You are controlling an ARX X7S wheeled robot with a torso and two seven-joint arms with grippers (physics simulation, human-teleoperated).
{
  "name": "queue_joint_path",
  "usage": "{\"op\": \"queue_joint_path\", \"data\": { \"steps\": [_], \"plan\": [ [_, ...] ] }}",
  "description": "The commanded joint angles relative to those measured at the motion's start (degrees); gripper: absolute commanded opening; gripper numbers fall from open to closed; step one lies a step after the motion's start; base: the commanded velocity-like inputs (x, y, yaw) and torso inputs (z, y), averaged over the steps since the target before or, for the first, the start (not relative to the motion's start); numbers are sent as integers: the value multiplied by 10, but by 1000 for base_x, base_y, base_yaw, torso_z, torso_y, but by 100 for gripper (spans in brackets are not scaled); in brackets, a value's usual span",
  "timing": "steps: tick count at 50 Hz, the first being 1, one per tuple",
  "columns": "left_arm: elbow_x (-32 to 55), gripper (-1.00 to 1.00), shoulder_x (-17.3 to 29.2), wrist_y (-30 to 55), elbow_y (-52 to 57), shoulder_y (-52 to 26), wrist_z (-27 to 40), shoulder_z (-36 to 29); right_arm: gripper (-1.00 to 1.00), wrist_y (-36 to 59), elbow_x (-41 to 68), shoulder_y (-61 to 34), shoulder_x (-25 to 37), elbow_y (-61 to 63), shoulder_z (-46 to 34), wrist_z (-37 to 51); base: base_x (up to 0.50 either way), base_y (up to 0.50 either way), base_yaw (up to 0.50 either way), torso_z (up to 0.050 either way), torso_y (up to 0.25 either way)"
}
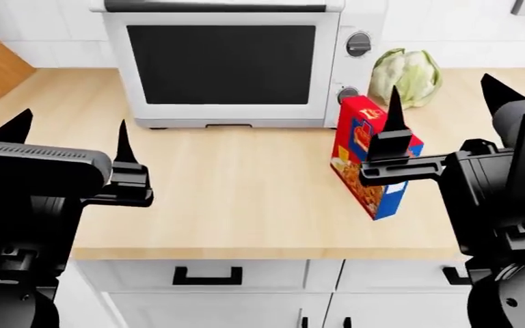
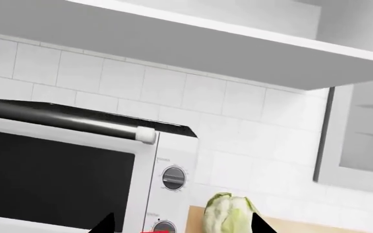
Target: Pick the boxed food and honey bottle from the counter and place them in the cabinets closest to them.
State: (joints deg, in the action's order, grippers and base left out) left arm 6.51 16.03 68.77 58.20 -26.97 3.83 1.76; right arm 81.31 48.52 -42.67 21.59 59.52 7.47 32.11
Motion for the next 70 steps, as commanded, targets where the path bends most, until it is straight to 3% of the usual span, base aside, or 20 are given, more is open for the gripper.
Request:
{"op": "queue_joint_path", "data": {
  "steps": [1, 10, 20, 34, 44, 47, 52, 58, 64, 70],
  "plan": [
    [7, 100, 10, 13, 13, -11, 6, -1, 100, 6, 97, -21, 19, -3, 20, 61, 164, 0, 0, 0, 0],
    [29, 100, 22, 15, 17, -14, 25, 2, 100, -1, 126, -25, 30, -7, 19, 81, 167, 0, 0, 0, 0],
    [150, 100, 64, 5, 16, -16, 115, 21, 100, -9, 150, -32, 39, -11, 15, 99, 170, 0, 0, 0, 0],
    [181, 100, 85, -11, 10, -9, 148, 18, 100, -8, 199, -52, 50, -17, 19, 131, 169, 0, 0, 0, 0],
    [200, 100, 94, -8, 10, -17, 166, 14, 100, 16, 319, -105, 59, -31, 44, 218, 236, 0, 0, 0, 0],
    [202, 100, 96, -14, 8, -14, 170, 11, 100, 28, 365, -113, 69, -45, 38, 269, 21, 0, 0, 0, 0],
    [202, 100, 100, -24, 2, -9, 176, 4, 100, 3, 528, -140, 129, -87, -21, 431, 0, 0, 0, 0, 0],
    [204, 100, 103, -34, 0, -1, 181, 1, 100, -57, 651, -178, 196, -105, -87, 526, 0, 0, 0, 0, 0],
    [206, 100, 105, -44, -3, 3, 184, -1, 100, -102, 704, -192, 241, -122, -109, 557, 0, 0, 0, 0, 0],
    [207, 100, 108, -55, -9, 9, 186, -5, 100, -92, 689, -166, 254, -146, -93, 516, 0, 0, 0, 0, 0]
  ]
}}
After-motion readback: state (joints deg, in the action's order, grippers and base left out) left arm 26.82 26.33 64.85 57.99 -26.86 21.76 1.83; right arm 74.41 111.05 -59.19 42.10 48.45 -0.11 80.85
